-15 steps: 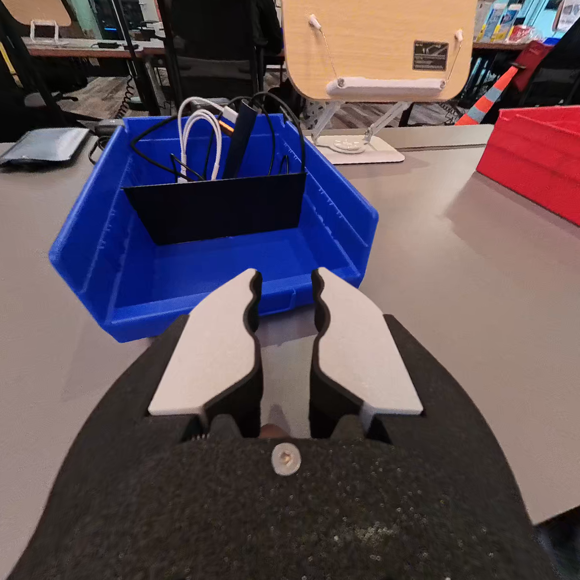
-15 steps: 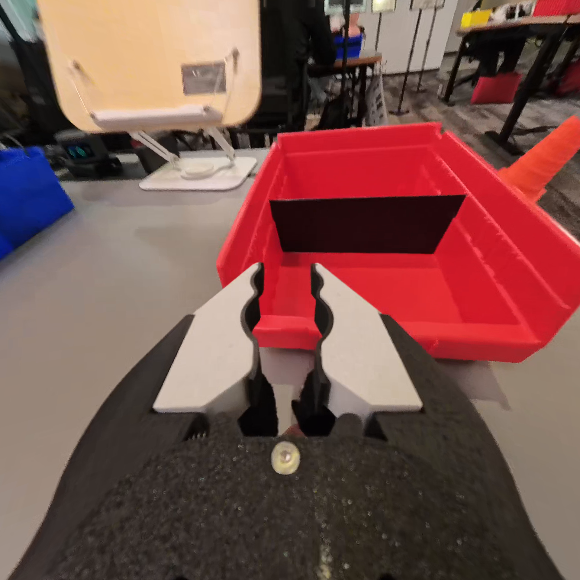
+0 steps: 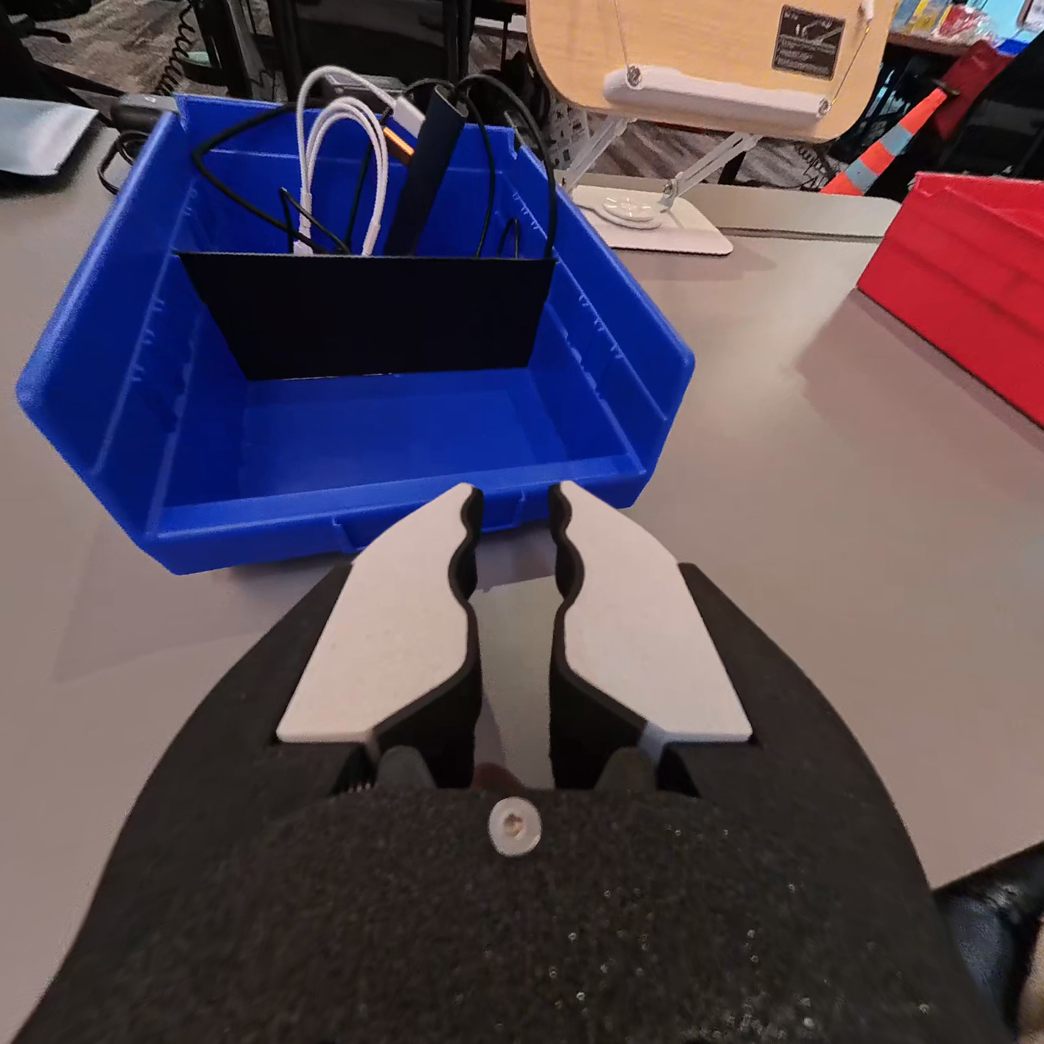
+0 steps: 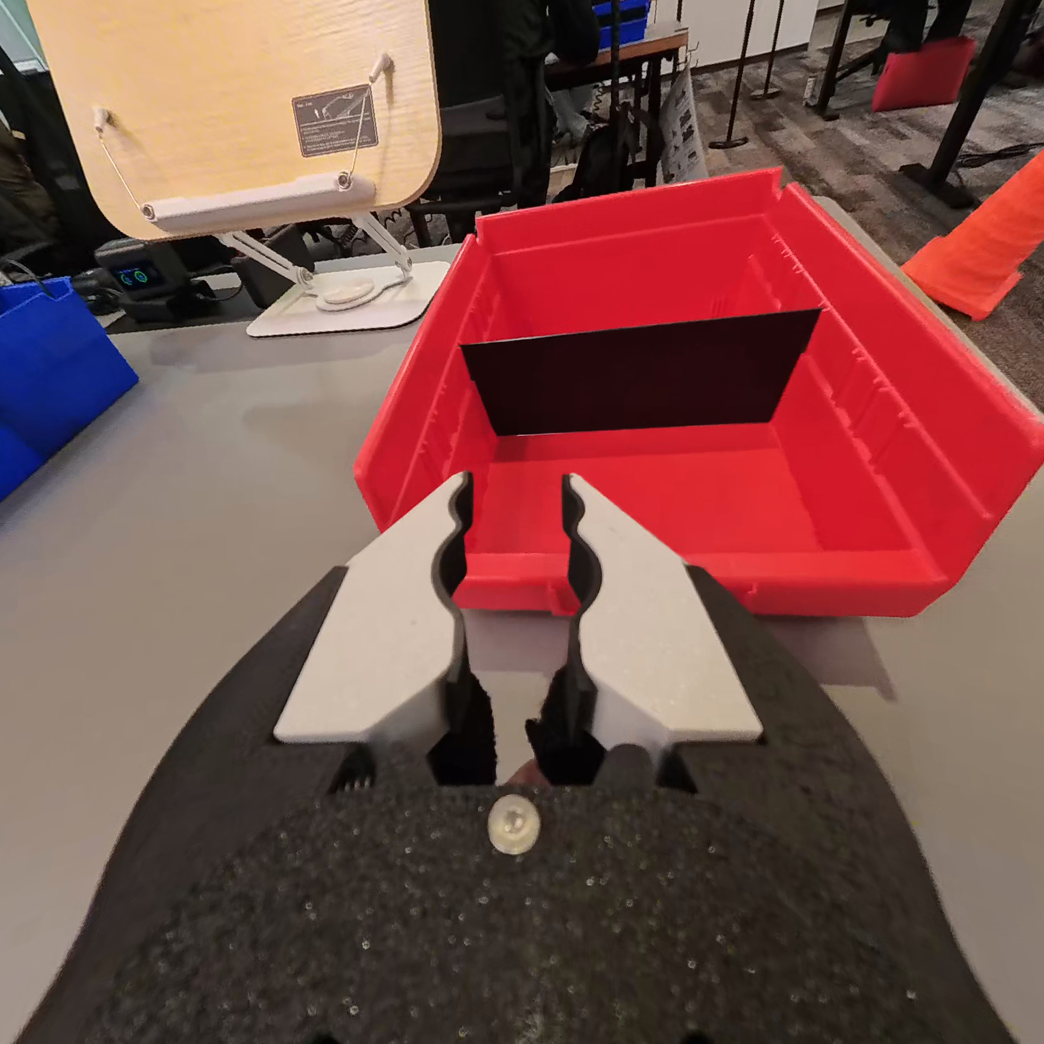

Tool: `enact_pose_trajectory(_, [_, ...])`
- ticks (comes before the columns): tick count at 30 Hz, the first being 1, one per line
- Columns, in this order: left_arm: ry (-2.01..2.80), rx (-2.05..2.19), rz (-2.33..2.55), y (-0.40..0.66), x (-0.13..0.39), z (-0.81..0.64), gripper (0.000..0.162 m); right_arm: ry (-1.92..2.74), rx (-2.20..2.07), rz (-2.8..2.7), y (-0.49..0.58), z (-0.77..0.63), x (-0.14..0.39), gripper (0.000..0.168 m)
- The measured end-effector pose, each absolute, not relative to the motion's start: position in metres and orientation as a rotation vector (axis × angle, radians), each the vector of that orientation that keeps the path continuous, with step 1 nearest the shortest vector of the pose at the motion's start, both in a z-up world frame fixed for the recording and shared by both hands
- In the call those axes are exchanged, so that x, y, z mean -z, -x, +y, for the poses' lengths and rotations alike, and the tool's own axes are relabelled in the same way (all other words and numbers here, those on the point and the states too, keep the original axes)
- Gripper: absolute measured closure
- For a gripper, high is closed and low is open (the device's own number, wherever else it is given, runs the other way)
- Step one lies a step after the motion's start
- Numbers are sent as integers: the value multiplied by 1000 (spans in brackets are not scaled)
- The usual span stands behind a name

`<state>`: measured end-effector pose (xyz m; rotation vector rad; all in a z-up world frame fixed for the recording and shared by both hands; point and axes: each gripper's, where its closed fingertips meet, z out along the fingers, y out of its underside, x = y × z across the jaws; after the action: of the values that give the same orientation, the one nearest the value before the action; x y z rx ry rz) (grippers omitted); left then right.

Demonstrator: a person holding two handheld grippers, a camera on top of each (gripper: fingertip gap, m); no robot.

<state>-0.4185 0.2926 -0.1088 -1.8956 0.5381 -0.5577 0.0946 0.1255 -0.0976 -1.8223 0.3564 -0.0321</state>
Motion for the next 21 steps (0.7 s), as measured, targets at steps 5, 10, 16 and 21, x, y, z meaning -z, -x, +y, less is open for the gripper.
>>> enact_pose_trajectory(5, [1881, 556, 567, 413, 101, 285, 141, 1826, 35, 291, -78, 126, 90, 139])
enact_pose_trajectory(10, [1898, 561, 629, 403, 107, 280, 141, 1844, 2, 208, -46, 135, 88, 141])
enact_pose_trajectory(16, [1931, 563, 681, 394, 119, 285, 138, 1881, -94, 138, -11, 148, 94, 139])
enact_pose_trajectory(21, [1946, 527, 705, 391, 124, 290, 129, 1904, -107, 121, -3, 155, 105, 132])
